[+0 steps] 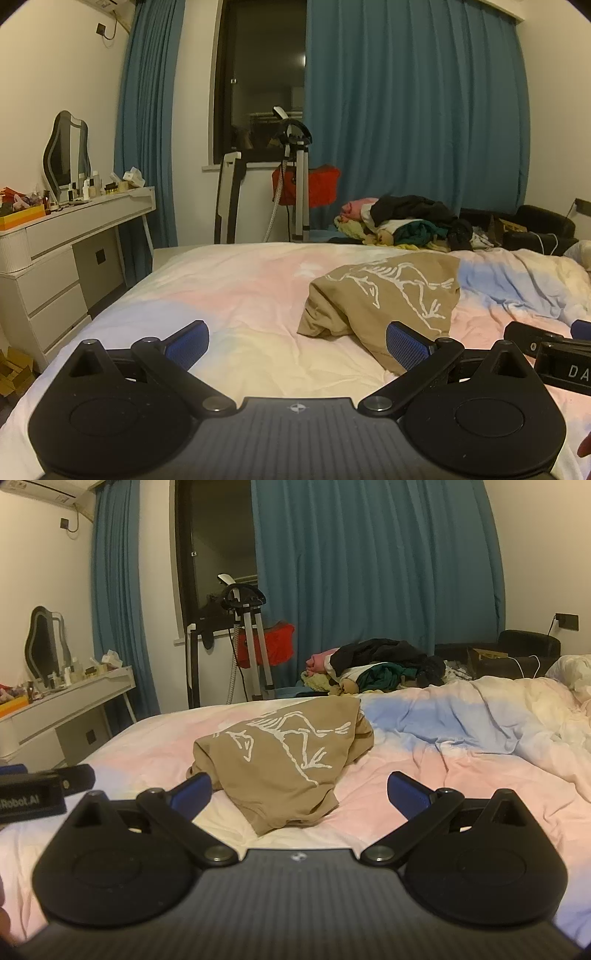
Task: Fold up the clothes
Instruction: 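Move both grippers toward the crumpled khaki t-shirt on the bed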
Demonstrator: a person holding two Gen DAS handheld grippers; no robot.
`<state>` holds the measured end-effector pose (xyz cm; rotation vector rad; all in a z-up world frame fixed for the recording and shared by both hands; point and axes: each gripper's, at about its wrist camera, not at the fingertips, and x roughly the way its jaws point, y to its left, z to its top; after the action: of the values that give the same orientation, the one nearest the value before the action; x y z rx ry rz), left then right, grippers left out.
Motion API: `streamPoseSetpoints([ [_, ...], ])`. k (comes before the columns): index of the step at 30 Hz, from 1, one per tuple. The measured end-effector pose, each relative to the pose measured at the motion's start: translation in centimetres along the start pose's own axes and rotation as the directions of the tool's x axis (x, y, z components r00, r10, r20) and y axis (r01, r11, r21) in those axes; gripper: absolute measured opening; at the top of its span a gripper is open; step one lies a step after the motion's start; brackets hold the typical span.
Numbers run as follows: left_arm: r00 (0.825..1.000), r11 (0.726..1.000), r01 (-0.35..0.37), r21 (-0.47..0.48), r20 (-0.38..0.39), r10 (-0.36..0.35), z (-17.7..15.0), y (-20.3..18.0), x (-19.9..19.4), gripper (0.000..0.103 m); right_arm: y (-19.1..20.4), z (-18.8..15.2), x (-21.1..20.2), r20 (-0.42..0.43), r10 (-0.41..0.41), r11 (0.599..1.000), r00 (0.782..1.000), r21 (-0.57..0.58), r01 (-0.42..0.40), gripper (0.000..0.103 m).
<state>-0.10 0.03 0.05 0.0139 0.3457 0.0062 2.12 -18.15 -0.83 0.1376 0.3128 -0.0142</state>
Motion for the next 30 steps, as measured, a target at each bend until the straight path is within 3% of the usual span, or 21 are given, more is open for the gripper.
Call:
streamPoseSetpoints([
  [30,1.0,1.0,-0.01,0.027,0.027,0.009,0.1,-0.1,-0.9,0.103,0.4,-0.2,0.0,0.076,-0.071,0.997,0.995,-0.032,0.073,0.103],
])
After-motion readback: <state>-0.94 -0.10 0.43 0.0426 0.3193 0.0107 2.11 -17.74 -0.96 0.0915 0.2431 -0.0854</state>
